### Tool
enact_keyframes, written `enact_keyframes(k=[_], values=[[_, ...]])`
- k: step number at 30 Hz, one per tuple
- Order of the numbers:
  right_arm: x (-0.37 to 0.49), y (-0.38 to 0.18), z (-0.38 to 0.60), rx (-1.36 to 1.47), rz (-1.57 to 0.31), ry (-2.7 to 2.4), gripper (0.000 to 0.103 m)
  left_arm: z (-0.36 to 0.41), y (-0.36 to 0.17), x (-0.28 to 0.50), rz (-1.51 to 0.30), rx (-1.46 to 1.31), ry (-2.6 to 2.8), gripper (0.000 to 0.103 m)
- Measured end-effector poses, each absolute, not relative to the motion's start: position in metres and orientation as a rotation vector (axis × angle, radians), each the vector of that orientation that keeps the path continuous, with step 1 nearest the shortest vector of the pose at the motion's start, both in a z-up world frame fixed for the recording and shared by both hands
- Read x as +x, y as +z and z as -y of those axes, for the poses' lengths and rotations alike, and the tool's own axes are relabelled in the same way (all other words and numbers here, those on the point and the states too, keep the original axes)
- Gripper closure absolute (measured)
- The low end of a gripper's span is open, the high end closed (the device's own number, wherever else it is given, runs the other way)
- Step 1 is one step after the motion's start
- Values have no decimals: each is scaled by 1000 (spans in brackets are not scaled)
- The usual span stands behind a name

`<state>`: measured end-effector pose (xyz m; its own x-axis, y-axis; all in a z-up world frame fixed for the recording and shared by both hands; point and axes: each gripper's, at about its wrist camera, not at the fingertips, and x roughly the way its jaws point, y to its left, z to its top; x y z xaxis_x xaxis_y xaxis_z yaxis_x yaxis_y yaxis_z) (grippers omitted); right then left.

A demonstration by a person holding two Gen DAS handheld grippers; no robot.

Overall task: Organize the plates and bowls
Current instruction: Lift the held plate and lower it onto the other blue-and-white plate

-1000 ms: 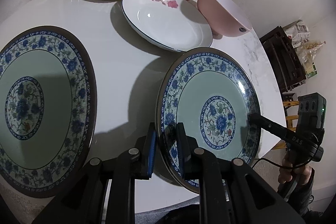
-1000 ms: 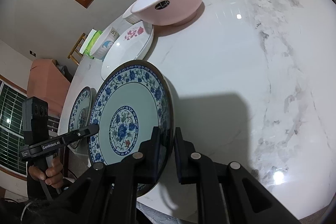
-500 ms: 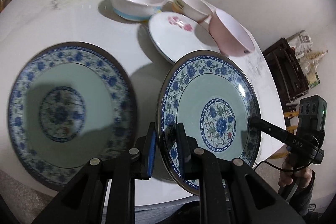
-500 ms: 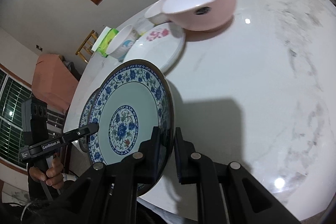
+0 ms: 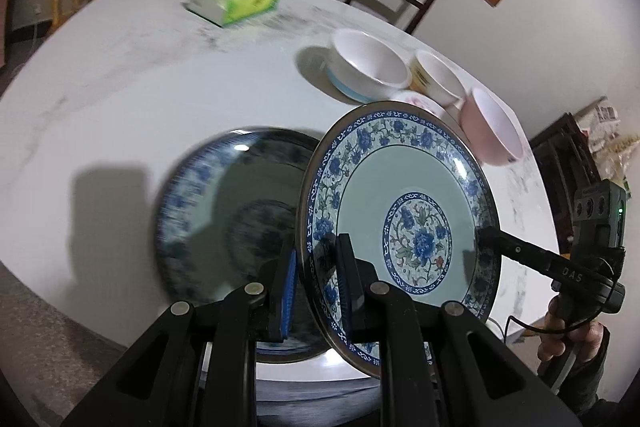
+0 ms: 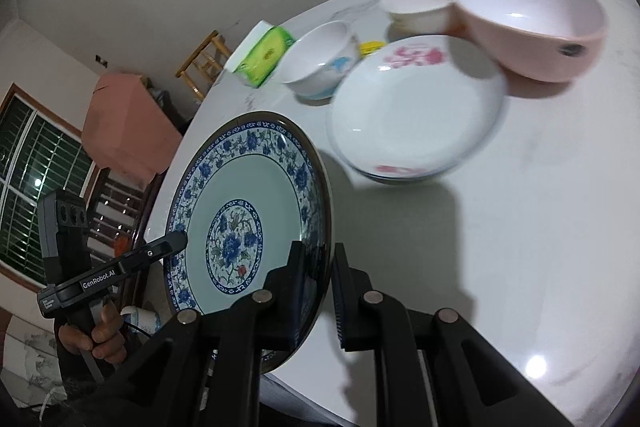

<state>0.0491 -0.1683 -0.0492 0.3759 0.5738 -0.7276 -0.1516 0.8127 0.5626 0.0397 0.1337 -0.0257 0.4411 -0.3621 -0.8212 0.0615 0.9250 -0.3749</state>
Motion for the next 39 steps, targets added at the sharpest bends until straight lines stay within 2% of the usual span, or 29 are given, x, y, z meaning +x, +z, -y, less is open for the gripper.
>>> enact_keyframes(k=[7,16,39], values=[[69,-48,121,403,-1115,523,90,-173,-26,39,-1077,-326,-193,87],[81,-70,88,394,-1182,520,90,-200,-52,46,-1123,-369,-138,87],[84,-83,66,322,-1234,464,86,-202,-72,56,-1192,-336,-85,82]])
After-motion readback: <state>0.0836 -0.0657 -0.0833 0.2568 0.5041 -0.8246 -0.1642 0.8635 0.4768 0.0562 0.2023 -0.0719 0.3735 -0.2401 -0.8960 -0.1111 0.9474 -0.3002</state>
